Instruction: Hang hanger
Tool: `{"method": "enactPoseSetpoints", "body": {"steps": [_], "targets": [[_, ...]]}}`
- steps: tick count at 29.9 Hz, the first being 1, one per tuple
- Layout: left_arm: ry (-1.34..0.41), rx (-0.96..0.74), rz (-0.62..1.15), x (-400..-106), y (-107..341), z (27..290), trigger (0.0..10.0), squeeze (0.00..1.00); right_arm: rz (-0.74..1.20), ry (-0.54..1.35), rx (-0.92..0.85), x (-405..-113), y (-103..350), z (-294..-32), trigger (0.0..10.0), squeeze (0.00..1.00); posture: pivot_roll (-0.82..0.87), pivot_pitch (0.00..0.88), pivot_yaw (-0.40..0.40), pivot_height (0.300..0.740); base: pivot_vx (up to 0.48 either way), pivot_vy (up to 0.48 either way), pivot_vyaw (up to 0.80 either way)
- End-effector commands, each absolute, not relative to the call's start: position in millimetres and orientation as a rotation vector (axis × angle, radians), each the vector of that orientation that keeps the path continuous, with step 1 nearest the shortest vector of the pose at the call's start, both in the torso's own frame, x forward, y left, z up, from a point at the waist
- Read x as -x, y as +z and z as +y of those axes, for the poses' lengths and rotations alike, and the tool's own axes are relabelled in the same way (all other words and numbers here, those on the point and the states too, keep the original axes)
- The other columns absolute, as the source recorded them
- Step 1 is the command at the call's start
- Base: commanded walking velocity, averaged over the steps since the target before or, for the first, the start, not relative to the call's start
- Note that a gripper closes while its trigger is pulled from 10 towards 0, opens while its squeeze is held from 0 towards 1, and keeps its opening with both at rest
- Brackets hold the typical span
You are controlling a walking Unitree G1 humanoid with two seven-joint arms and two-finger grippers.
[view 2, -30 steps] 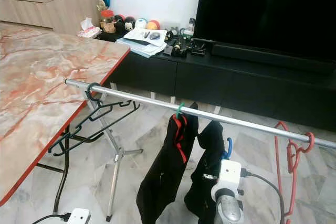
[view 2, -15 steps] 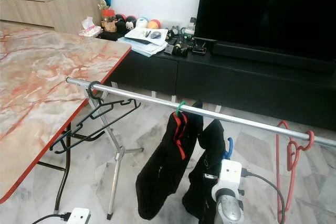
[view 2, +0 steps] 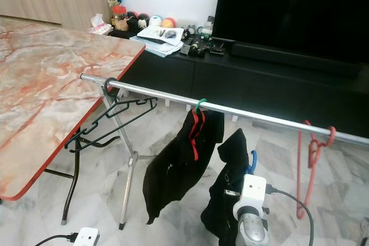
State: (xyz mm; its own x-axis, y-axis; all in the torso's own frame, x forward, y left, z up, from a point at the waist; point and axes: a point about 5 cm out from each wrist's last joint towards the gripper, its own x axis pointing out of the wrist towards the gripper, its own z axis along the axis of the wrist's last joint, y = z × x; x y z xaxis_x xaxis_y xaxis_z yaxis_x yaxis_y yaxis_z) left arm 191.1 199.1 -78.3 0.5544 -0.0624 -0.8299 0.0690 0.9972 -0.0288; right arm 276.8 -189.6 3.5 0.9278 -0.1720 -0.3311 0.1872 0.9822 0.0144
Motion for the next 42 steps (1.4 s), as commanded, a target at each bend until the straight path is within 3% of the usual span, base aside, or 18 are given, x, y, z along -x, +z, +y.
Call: {"method": "enactPoseSetpoints", "body": {"steps": [1,42], "targets": [[-0.077,-0.007,0.987,-188.7,-79.6,198.5,10.0,0.00,0.319,-0.194,-0.043,-281.3,8.1,-191.9,10.0,0.00,0.11,0.001,-0.043,0.740,-0.259,0.000,0.00],[-0.079,0.004,0.982,-190.4,-79.7,193.0,10.0,0.00,0.327,-0.200,-0.028,-283.9,8.5,-196.2,10.0,0.00,0.11,0.000,-0.060,0.740,-0.257,0.000,0.00]]}}
